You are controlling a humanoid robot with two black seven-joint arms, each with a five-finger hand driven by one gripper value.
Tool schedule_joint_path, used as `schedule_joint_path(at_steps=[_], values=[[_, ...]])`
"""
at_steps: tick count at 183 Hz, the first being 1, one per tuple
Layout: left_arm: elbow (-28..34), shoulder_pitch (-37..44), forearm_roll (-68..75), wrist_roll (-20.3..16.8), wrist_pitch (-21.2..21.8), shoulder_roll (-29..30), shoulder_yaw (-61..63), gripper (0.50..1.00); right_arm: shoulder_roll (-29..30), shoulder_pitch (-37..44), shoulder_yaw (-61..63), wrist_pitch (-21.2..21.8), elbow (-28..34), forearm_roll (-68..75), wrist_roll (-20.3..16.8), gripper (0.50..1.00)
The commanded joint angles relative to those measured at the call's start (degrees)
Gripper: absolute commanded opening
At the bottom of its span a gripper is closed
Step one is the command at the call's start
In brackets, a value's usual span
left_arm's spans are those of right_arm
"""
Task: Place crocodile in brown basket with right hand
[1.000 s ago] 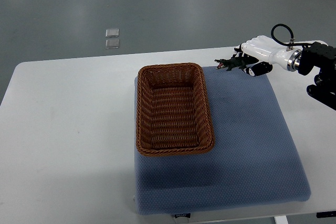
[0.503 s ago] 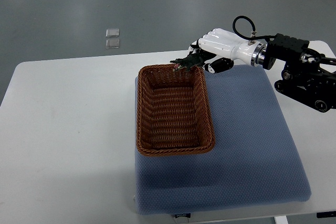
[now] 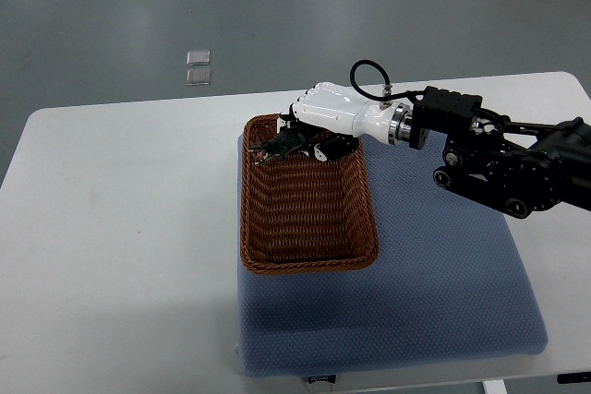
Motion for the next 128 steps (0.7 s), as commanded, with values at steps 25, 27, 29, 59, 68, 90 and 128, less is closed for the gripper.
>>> schedule_joint_path(at_steps=[25,27,29,59,68,90,128], values=[[0.1,0.0,0.0,0.0,0.0,0.0,0.0,1.0,-0.1,-1.1,-1.1,0.0,-0.6,0.0,0.0,0.605],[0.0,0.0,0.0,0.0,0.0,0.0,0.0,1.0,-0.1,-1.2,-1.1,0.0,-0.6,0.0,0.0,0.617],[0.0,0.0,-0.1,0.0,0.0,0.0,0.0,1.0,-0.1,-1.3,-1.1,0.0,-0.6,0.0,0.0,0.629],[0.0,0.0,0.0,0.0,0.0,0.0,0.0,1.0,-0.2,-2.5,-1.1,-0.1,-1.0,0.0,0.0,0.742],[0.0,0.0,0.0,0.0,0.0,0.0,0.0,1.0,-0.4,-2.8,-1.1,-0.1,-1.1,0.0,0.0,0.766],[0.0,0.0,0.0,0.0,0.0,0.0,0.0,1.0,-0.9,-2.8,-1.1,-0.2,-1.4,0.0,0.0,0.829],[0.0,0.0,0.0,0.0,0.0,0.0,0.0,1.0,-2.3,-3.3,0.1,-2.6,-2.8,0.7,0.0,0.893]])
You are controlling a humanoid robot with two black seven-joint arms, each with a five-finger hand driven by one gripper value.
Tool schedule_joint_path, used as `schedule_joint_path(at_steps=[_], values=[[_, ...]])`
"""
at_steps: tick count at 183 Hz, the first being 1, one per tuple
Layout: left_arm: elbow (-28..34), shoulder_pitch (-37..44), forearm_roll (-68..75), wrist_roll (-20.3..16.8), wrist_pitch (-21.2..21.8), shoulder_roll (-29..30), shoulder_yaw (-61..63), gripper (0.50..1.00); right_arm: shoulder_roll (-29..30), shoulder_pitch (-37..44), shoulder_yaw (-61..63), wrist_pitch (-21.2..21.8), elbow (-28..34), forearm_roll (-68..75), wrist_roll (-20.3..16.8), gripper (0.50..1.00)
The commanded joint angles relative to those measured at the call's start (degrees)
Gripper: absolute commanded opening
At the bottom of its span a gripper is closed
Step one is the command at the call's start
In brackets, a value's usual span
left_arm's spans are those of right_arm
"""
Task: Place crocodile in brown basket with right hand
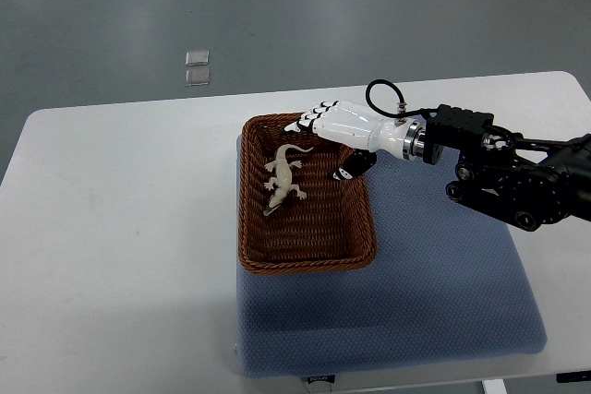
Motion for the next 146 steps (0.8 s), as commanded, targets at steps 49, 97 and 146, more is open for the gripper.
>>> schedule_joint_path(at_steps=[49,97,146], values=[[0.0,0.0,0.0,0.0,0.0,0.0,0.0,1.0,-1.9,-3.6,8.6,-3.5,-1.2,6.0,-0.1,0.893],[0.0,0.0,0.0,0.0,0.0,0.0,0.0,1.0,-1.5,-7.7,19.1,-3.4,-1.9,29.4,-1.0,0.895],[0.0,0.0,-0.1,0.0,0.0,0.0,0.0,1.0,-2.1,-7.5,19.4,-3.2,-5.4,46.3,-1.1,0.895]])
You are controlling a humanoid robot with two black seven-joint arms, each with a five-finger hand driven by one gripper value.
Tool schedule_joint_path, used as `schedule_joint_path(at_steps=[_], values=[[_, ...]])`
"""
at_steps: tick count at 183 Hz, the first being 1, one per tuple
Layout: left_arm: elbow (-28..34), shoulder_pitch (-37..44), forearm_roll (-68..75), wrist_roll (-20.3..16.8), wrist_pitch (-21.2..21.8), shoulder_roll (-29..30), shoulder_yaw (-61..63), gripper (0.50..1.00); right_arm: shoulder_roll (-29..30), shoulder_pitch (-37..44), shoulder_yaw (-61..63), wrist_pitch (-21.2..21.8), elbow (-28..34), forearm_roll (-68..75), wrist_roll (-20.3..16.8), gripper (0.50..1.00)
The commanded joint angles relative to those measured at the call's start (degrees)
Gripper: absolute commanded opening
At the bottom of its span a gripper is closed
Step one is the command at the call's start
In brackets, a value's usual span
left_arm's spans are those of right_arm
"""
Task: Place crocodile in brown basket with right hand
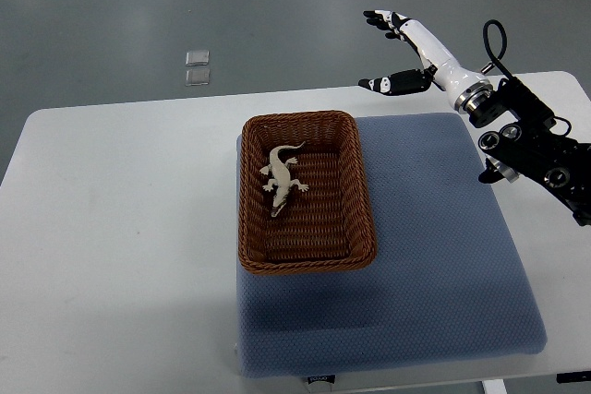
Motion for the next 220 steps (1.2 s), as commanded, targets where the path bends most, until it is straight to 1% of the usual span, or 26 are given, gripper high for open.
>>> schedule_joint_path(at_steps=[1,20,49,57,75,88,101,124,143,157,177,191,205,210,220], values=[[0.0,0.0,0.0,0.0,0.0,0.0,0.0,1.0,-0.2,0.3,0.0,0.2,-2.0,7.3,0.0,0.895],[0.0,0.0,0.0,0.0,0.0,0.0,0.0,1.0,-1.0,0.3,0.1,1.0,-2.9,12.9,0.0,0.895],[0.0,-0.1,0.0,0.0,0.0,0.0,0.0,1.0,-2.3,-0.6,2.0,3.7,-3.3,19.5,0.0,0.895],[0.0,0.0,-0.1,0.0,0.0,0.0,0.0,1.0,-2.6,-1.8,3.8,5.1,-3.3,20.0,0.0,0.895],[0.0,0.0,0.0,0.0,0.0,0.0,0.0,1.0,-2.6,-4.7,9.6,10.2,-3.3,20.1,-0.4,0.895],[0.0,0.0,0.0,0.1,0.0,0.0,0.0,1.0,-2.2,-6.8,15.2,14.5,-3.3,19.8,-2.0,0.895],[0.0,0.0,0.0,0.0,0.0,0.0,0.0,1.0,-1.5,-8.9,19.8,17.7,-3.2,18.9,-3.8,0.895],[0.0,0.0,0.0,0.0,0.0,0.0,0.0,1.0,-0.6,-11.2,25.1,20.6,-3.2,16.0,-5.5,0.895],[0.0,0.0,0.0,0.0,0.0,0.0,0.0,1.0,0.8,-13.5,30.9,24.2,-3.2,9.0,-7.5,0.895],[0.0,0.0,-0.1,0.0,0.0,0.0,0.0,1.0,2.6,-15.1,37.5,27.2,-3.3,3.7,-9.4,0.895],[0.0,0.0,-0.1,0.0,0.0,0.0,0.0,1.0,5.1,-17.0,45.0,31.0,-3.6,-0.1,-12.0,0.899],[0.0,0.0,0.0,0.0,0.0,0.0,0.0,1.0,5.8,-17.5,47.2,31.5,-3.9,-0.4,-12.8,0.899],[0.0,0.0,0.0,0.0,0.0,0.0,0.0,1.0,6.5,-18.2,48.1,30.8,-4.2,-0.4,-12.8,0.909],[0.0,0.0,0.0,0.0,0.0,0.0,0.0,1.0,6.8,-18.3,48.2,30.2,-4.3,0.0,-12.5,0.928],[0.0,0.0,0.0,0.1,0.0,0.0,0.0,1.0,7.3,-18.6,48.2,28.4,-4.8,0.6,-12.2,0.93]])
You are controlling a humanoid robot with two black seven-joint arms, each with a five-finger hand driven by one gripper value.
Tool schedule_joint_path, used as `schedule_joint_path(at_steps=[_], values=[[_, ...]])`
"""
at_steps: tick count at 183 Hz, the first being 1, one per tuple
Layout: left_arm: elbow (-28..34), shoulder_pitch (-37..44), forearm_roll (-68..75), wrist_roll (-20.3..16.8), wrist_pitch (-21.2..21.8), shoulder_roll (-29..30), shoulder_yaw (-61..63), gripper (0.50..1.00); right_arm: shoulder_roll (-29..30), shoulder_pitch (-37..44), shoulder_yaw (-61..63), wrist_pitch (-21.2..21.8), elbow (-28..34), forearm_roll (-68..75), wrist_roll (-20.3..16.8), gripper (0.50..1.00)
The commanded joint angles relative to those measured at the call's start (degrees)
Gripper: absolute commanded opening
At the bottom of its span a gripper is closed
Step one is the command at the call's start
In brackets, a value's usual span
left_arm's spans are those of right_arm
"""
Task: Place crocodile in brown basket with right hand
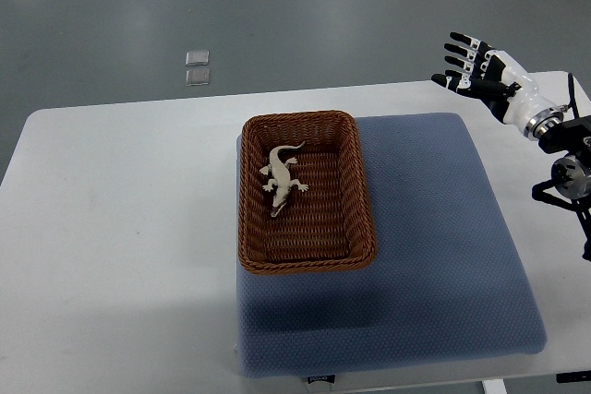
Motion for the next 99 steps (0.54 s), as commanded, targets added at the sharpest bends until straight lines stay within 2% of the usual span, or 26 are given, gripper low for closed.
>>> schedule_joint_path(at_steps=[1,31,99], values=[[0.0,0.0,0.0,0.1,0.0,0.0,0.0,1.0,0.9,-0.5,0.5,-2.3,-0.7,0.8,0.4,0.93],[0.0,0.0,-0.1,0.0,0.0,0.0,0.0,1.0,2.5,-1.4,3.2,-8.4,-1.6,1.1,0.4,0.93],[0.0,0.0,0.0,0.1,0.0,0.0,0.0,1.0,4.7,-1.9,4.0,-8.8,-2.1,1.1,0.7,0.93]])
